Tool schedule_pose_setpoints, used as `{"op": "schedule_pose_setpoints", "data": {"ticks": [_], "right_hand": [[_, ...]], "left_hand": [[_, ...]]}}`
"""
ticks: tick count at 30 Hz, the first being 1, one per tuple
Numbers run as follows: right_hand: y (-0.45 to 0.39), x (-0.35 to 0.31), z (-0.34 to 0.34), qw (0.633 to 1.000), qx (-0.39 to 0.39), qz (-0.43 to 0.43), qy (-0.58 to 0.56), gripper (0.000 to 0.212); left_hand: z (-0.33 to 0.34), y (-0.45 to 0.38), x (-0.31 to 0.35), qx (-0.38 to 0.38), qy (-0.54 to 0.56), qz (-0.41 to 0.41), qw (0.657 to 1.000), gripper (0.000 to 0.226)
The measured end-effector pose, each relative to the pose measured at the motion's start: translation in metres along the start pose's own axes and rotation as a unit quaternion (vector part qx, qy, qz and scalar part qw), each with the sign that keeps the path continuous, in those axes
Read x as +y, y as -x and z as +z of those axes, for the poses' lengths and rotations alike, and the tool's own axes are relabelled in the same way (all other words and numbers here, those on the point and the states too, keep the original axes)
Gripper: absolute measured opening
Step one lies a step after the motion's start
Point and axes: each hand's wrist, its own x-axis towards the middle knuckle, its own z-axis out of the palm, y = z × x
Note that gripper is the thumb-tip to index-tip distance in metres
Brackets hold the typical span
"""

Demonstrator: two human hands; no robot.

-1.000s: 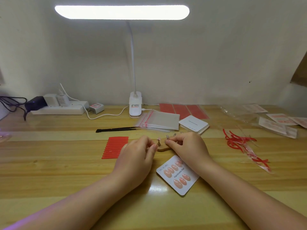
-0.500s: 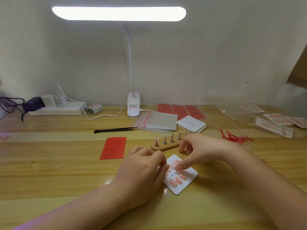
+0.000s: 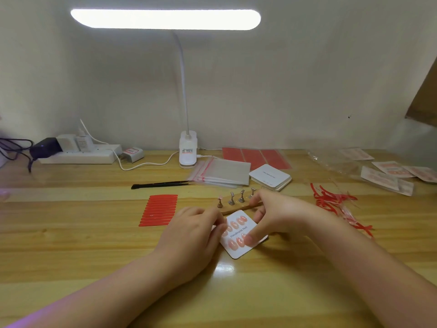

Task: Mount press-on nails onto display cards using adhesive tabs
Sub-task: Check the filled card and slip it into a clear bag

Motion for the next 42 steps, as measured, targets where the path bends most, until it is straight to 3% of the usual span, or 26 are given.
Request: {"op": "schedule_pose_setpoints", "data": {"ticks": [3, 5, 7, 10, 15, 20, 24, 32, 35, 42], "right_hand": [[-0.001, 0.001, 0.001, 0.999, -0.012, 0.002, -0.047, 0.078], [-0.001, 0.002, -0.001, 0.997, -0.023, -0.008, -0.069, 0.057], [0.0, 0.003, -0.002, 0.995, -0.039, -0.023, -0.089, 0.043], [0.003, 0.006, -0.002, 0.988, -0.046, -0.037, -0.143, 0.04], [-0.001, 0.01, 0.001, 0.965, -0.021, -0.014, -0.263, 0.038], [0.003, 0.002, 0.001, 0.911, -0.022, -0.032, -0.41, 0.029], [0.012, -0.012, 0.001, 0.833, 0.028, -0.083, -0.547, 0.027], [0.04, -0.037, -0.009, 0.725, 0.05, -0.194, -0.659, 0.018], [0.05, -0.043, -0.015, 0.708, 0.021, -0.216, -0.672, 0.019], [0.064, -0.049, -0.02, 0.71, 0.005, -0.228, -0.666, 0.023]], "left_hand": [[-0.002, 0.0, 0.0, -0.016, 0.008, -0.01, 1.0, 0.012], [-0.002, 0.001, 0.0, -0.014, 0.009, -0.008, 1.0, 0.012], [-0.002, 0.001, 0.002, -0.001, 0.012, -0.001, 1.0, 0.019], [-0.002, 0.001, 0.003, 0.02, 0.025, 0.011, 0.999, 0.031], [-0.002, 0.001, 0.002, 0.068, 0.068, 0.011, 0.995, 0.01], [-0.013, -0.005, 0.004, 0.165, 0.138, 0.015, 0.977, 0.017], [-0.031, -0.019, 0.007, 0.226, 0.231, -0.007, 0.946, 0.007], [-0.059, -0.047, 0.036, 0.327, 0.235, -0.001, 0.915, 0.012], [-0.056, -0.046, 0.044, 0.339, 0.195, 0.032, 0.92, 0.006], [-0.058, -0.035, 0.038, 0.368, 0.114, 0.087, 0.919, 0.02]]}}
